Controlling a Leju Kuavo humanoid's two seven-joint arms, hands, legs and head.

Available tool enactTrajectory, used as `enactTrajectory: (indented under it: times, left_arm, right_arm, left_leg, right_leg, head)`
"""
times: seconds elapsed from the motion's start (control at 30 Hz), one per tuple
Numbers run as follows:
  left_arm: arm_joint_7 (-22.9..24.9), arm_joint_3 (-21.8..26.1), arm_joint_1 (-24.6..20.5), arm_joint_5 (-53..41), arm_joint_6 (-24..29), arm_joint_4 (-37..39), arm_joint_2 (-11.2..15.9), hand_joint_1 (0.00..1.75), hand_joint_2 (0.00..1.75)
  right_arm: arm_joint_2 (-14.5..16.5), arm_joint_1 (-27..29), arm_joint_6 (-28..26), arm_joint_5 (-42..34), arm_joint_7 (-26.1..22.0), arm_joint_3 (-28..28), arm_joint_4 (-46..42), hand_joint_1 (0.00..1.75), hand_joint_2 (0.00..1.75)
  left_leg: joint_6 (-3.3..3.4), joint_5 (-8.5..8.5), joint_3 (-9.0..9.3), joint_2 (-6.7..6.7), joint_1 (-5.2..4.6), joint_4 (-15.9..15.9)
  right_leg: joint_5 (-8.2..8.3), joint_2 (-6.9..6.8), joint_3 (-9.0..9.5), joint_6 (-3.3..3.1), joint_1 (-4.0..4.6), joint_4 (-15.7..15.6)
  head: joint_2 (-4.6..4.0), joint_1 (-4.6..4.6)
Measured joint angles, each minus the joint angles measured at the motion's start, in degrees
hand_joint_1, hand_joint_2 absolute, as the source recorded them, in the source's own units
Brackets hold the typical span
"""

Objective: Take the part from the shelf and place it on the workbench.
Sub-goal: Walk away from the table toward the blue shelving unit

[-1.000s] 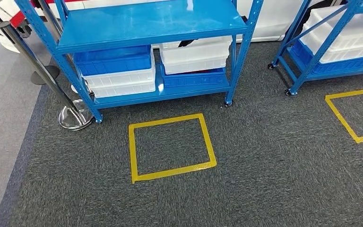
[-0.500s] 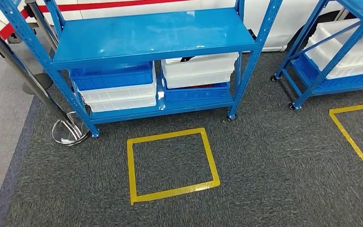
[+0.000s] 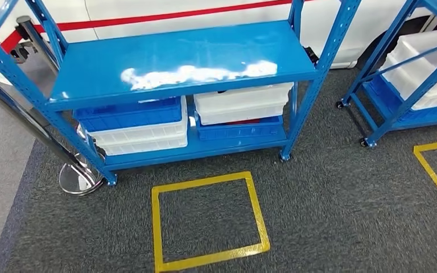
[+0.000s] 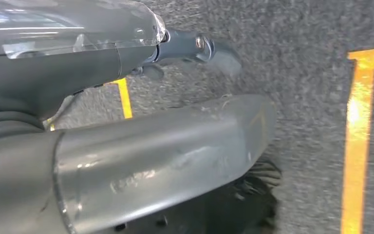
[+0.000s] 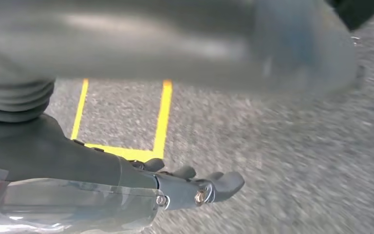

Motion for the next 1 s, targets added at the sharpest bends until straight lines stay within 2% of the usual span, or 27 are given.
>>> enactTrajectory:
  times: [0.03,0.07,0.1,0.13,0.17,0.2,0.23,0.27,0.3,0.33,0.4,0.47,0.5,0.53,0.6,0.63,0.67,0.7,0.77,0.8,0.83,0.9,0.97,1.0]
  left_arm:
    - [0.0,0.0,0.1,0.0,0.0,0.0,0.0,0.0,0.0]
    - [0.1,0.0,0.2,-0.1,0.0,0.0,0.0,0.0,0.0]
    - [0.1,0.0,0.3,-0.1,0.0,0.0,0.0,0.0,0.0]
    - [0.1,0.0,0.5,-0.1,0.0,0.0,0.0,0.0,0.0]
    - [0.1,0.0,0.7,-0.1,0.0,0.0,0.0,0.0,0.0]
    - [0.2,0.0,0.9,-0.1,0.1,0.0,0.0,0.0,0.0]
    - [0.2,0.0,1.1,-0.2,0.1,0.0,0.0,0.0,0.0]
    - [0.3,0.0,1.2,-0.2,0.1,0.0,0.1,0.0,0.0]
    - [0.3,0.0,1.3,-0.2,0.2,0.0,0.1,0.0,0.0]
    - [0.3,0.0,1.2,-0.3,0.2,0.0,0.1,0.0,0.0]
    - [0.3,0.0,0.9,-0.3,0.2,0.0,0.1,0.0,0.0]
    - [0.2,0.0,0.7,-0.4,0.2,0.0,0.2,0.0,0.0]
    - [0.2,0.0,0.7,-0.5,0.2,0.0,0.2,0.0,0.0]
    - [0.2,0.0,0.7,-0.6,0.2,0.0,0.2,0.0,0.0]
    - [0.3,0.0,0.8,-0.8,0.2,0.0,0.2,0.0,0.0]
    - [0.3,0.0,0.8,-0.8,0.2,0.0,0.2,0.0,0.0]
    - [0.3,0.0,0.9,-0.8,0.2,0.0,0.2,0.0,0.0]
    - [0.3,0.0,0.9,-0.8,0.2,0.0,0.2,0.0,0.0]
    - [0.4,0.0,0.9,-0.8,0.2,0.0,0.1,0.0,0.0]
    - [0.4,0.0,0.8,-0.7,0.2,0.0,0.1,0.0,0.0]
    - [0.4,0.0,0.7,-0.7,0.2,0.0,0.1,0.0,0.0]
    - [0.4,0.0,0.5,-0.7,0.3,0.0,0.2,0.0,0.0]
    - [0.4,0.0,0.4,-0.7,0.4,0.0,0.2,0.0,0.0]
    - [0.3,0.0,0.4,-0.7,0.5,0.0,0.2,0.0,0.0]
  right_arm:
    - [0.0,0.0,0.3,-0.3,0.0,-0.1,0.0,0.0,1.75]
    - [0.0,0.0,0.6,-0.8,0.0,-0.2,0.0,0.0,1.75]
    - [0.0,0.0,1.0,-1.4,0.1,-0.5,0.0,0.0,1.75]
    - [0.0,0.0,1.3,-1.9,0.2,-0.7,0.0,0.0,1.75]
    - [0.1,-0.1,1.4,-2.1,0.2,-1.0,0.0,0.0,1.75]
    - [0.2,0.1,1.4,-2.2,0.3,-1.2,0.0,0.0,1.75]
    - [0.3,0.2,1.4,-2.1,0.4,-1.4,0.0,0.0,1.75]
    - [0.5,0.2,1.4,-2.0,0.4,-1.4,0.1,0.0,1.75]
    - [0.6,0.3,1.4,-1.9,0.4,-1.5,0.1,0.0,1.75]
    - [0.7,0.2,1.4,-1.8,0.4,-1.5,0.1,0.0,1.75]
    - [0.8,-0.1,1.3,-1.7,0.3,-1.5,0.1,0.0,0.87]
    - [0.9,-0.7,1.4,-1.7,0.1,-1.5,0.1,0.0,0.0]
    - [0.9,-0.8,1.6,-1.8,0.1,-1.5,0.1,0.0,0.44]
    - [0.9,-0.9,1.8,-2.0,0.1,-1.5,0.1,0.0,0.87]
    - [0.9,-0.8,2.0,-2.4,0.0,-1.7,0.1,0.0,1.75]
    - [0.9,-0.7,2.0,-2.4,-0.2,-1.8,0.1,0.0,1.75]
    - [0.8,-0.5,2.0,-2.3,-0.3,-1.8,0.1,0.0,1.75]
    - [0.8,-0.3,2.0,-2.2,-0.4,-1.8,0.1,0.0,1.75]
    - [0.8,0.1,1.9,-1.9,-0.6,-1.8,0.1,0.0,1.75]
    - [0.8,0.1,1.8,-1.9,-0.6,-1.9,0.1,0.0,1.75]
    - [0.8,0.0,1.8,-1.8,-0.6,-1.9,0.1,0.0,1.75]
    - [0.9,-0.4,1.7,-1.8,-0.6,-1.9,0.1,0.0,1.75]
    - [1.0,-0.6,1.7,-1.8,-0.7,-1.9,0.1,0.0,1.75]
    - [1.0,-0.6,1.6,-1.8,-0.7,-1.9,0.1,0.0,1.75]
  left_leg:
    - [-0.21,-2.66,-2.35,0.13,0.12,1.7]
    - [-0.37,-6.01,-4.36,0.21,0.22,2.3]
    - [-0.47,-8.99,-5.84,0.28,0.32,1.6]
    - [-0.45,-10.52,-6.96,0.34,0.4,-0.1]
    - [-0.32,-9.58,-7.82,0.38,0.45,-2.4]
    - [-0.02,-5.45,-8.6,0.44,0.45,-5.4]
    - [0.36,0.51,-9.36,0.5,0.27,-8.4]
    - [0.76,5.52,-9.77,0.54,0.01,-10.6]
    - [1.19,8.96,-9.87,0.52,-0.3,-12.0]
    - [1.57,9.81,-9.54,0.46,-0.54,-12.7]
    - [2.48,8.54,-7.58,0.3,-0.54,-13.4]
    - [3.21,7.41,-5.23,0.47,-0.35,-14.4]
    - [3.42,6.65,-4.07,0.63,-0.34,-14.7]
    - [3.56,5.78,-2.88,0.75,-0.34,-14.9]
    - [3.53,3.82,-0.28,0.73,-0.36,-15.1]
    - [3.43,2.84,1.1,0.67,-0.36,-15.1]
    - [3.29,1.84,2.48,0.64,-0.35,-15.1]
    - [3.16,0.87,3.7,0.64,-0.36,-15.1]
    - [2.75,-1.23,5.74,0.56,-0.51,-14.8]
    - [2.43,-2.21,6.4,0.5,-0.57,-14.8]
    - [2.04,-2.79,6.94,0.43,-0.63,-14.6]
    - [1.31,-2.15,6.45,0.4,-0.55,-13.1]
    - [0.65,-1.22,3.75,0.46,-0.38,-8.1]
    - [0.31,-2.07,1.83,0.49,-0.22,-5.1]
  right_leg:
    - [-0.86,0.21,1.43,-0.01,0.02,-0.5]
    - [-1.78,0.48,2.92,0.03,0.02,-0.8]
    - [-2.75,0.8,4.38,0.09,0.03,-1.1]
    - [-3.78,1.06,5.85,0.15,0.03,-1.2]
    - [-4.84,1.22,7.21,0.18,0.05,-1.3]
    - [-5.93,1.33,8.3,0.23,0.05,-1.4]
    - [-7.0,1.5,9.25,0.41,0.12,-1.2]
    - [-7.99,1.68,9.97,0.73,0.14,-1.3]
    - [-8.78,1.81,10.79,1.14,0.1,-1.5]
    - [-9.0,1.91,11.54,1.63,0.1,-1.4]
    - [-7.7,1.6,11.46,2.39,-0.03,0.8]
    - [-5.8,0.77,7.86,2.76,-0.04,7.2]
    - [-6.16,0.36,5.19,2.84,-0.04,10.7]
    - [-7.73,0.12,2.41,2.93,0.0,13.5]
    - [-13.22,-0.01,-2.07,3.06,0.05,15.5]
    - [-15.24,-0.06,-3.45,3.02,0.08,14.7]
    - [-15.62,-0.1,-4.42,2.82,0.15,13.0]
    - [-13.85,-0.14,-5.05,2.52,0.27,10.7]
    - [-3.81,-0.15,-5.92,1.66,0.76,5.5]
    - [0.37,-0.1,-6.07,1.3,0.99,4.0]
    - [3.15,-0.05,-6.08,0.92,1.16,3.1]
    - [2.9,0.1,-5.19,0.35,1.06,2.6]
    - [2.42,0.16,-3.79,-0.3,0.8,1.3]
    - [2.13,0.15,-3.09,-0.55,0.72,0.8]
  head:
    - [0.0,-0.05]
    - [-0.01,-0.02]
    - [-0.01,-0.02]
    - [-0.01,-0.05]
    - [-0.01,-0.07]
    - [-0.01,-0.14]
    - [0.0,-0.22]
    - [0.0,-0.19]
    - [0.01,-0.24]
    - [0.0,-0.19]
    - [0.01,-0.13]
    - [0.02,0.28]
    - [0.01,0.51]
    - [0.01,0.63]
    - [-0.01,0.67]
    - [0.0,0.7]
    - [0.0,0.78]
    - [0.0,0.86]
    - [0.0,0.9]
    - [0.0,0.86]
    - [0.01,0.78]
    - [0.01,0.68]
    - [0.0,0.52]
    - [0.0,0.45]
